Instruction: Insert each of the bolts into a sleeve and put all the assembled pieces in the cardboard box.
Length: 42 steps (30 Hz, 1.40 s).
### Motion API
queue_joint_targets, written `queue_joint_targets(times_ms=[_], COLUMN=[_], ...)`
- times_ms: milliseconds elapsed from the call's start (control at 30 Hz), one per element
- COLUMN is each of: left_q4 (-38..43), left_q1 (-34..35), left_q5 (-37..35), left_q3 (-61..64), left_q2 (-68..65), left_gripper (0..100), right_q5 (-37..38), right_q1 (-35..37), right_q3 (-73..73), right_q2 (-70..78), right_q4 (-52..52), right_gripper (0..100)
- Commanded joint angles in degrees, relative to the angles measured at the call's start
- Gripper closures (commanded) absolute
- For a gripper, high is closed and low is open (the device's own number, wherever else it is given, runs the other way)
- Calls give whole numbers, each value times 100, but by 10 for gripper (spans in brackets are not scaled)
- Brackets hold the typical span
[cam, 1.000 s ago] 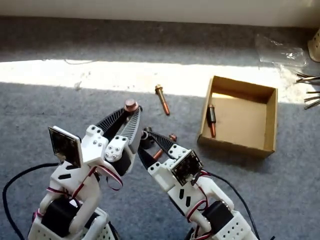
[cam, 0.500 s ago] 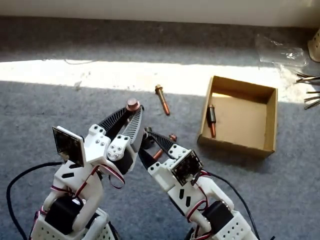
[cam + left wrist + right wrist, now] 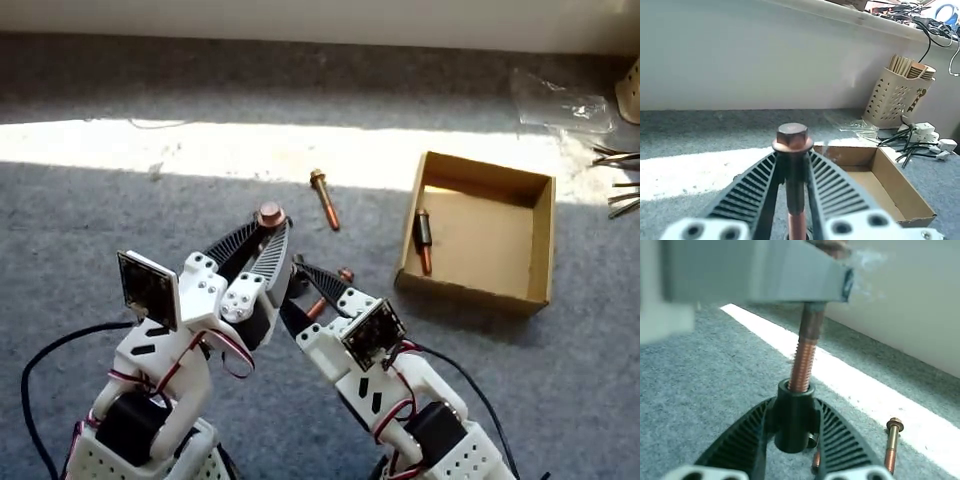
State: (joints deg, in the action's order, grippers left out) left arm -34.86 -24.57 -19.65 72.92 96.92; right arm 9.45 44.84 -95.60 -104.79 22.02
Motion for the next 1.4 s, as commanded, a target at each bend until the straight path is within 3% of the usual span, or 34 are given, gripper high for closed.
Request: queue_joint_targets(times_ms=[0, 467, 833, 1033, 1367], left_q4=[132, -1116, -1143, -1143, -1152], left_q1=[-31, -31, -22, -31, -13], left_q5=[-26, 0, 35, 853, 862], left_q3=[-57, 22, 31, 40, 40], left_q2=[66, 75, 75, 75, 75], left_gripper=[994, 994, 992, 992, 992], right_q5=[44, 44, 53, 53, 53], right_q1=[22, 22, 22, 22, 22], right_q3=[-866, -866, -866, -866, -866], right_q2=[-40, -40, -40, -40, -40], right_q4=[-180, -180, -180, -180, -180], right_gripper=[994, 994, 994, 994, 994])
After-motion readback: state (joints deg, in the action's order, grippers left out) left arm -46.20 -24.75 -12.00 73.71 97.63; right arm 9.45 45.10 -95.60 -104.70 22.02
